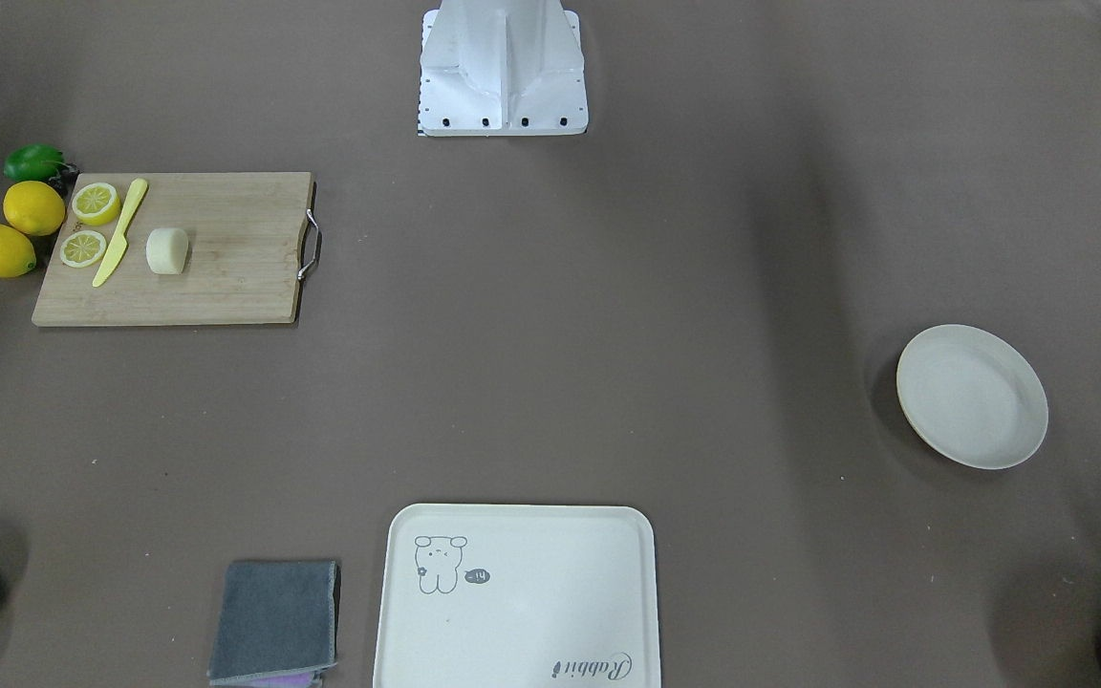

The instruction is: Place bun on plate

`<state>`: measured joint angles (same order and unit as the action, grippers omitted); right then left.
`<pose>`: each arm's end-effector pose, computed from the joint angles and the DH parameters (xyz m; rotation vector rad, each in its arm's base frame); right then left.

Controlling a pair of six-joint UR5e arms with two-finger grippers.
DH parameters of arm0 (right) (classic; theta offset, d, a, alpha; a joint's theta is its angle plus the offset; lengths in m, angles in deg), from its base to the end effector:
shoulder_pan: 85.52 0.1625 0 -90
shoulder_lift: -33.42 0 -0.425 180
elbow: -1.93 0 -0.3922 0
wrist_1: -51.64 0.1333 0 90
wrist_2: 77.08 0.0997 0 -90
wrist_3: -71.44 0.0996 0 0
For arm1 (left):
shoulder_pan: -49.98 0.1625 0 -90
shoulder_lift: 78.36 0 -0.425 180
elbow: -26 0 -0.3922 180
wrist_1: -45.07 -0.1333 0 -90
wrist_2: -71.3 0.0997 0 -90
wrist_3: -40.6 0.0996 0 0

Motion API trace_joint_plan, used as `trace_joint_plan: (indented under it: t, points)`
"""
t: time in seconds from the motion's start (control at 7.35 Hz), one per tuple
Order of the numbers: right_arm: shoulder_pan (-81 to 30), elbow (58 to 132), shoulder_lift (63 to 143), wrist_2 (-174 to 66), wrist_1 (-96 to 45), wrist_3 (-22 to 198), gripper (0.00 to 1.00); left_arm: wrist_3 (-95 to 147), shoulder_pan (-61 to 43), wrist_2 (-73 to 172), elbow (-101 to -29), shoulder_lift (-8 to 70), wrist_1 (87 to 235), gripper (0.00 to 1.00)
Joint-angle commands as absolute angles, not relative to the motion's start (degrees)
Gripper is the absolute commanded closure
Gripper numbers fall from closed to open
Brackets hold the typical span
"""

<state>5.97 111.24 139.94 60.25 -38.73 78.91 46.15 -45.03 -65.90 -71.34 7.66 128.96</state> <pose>0.0698 -0.3717 0.6141 -0.0033 -0.8275 0.1299 -0.1000 -0.4514 0.6359 0.0307 0.8243 -0.0109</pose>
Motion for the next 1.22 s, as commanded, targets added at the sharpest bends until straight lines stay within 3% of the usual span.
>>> trace_joint_plan:
  t: [0.0,1.09]
  points:
    - [5.98,111.1,139.94,60.29,-38.8,78.91,0.0,46.31,-44.95,-65.9,-71.39,7.34,130.65,0.02]
    - [5.98,111.62,138.98,60.21,-38.54,79.52,0.0,45.79,-42.75,-65.98,-71.21,7.51,144.38,0.02]
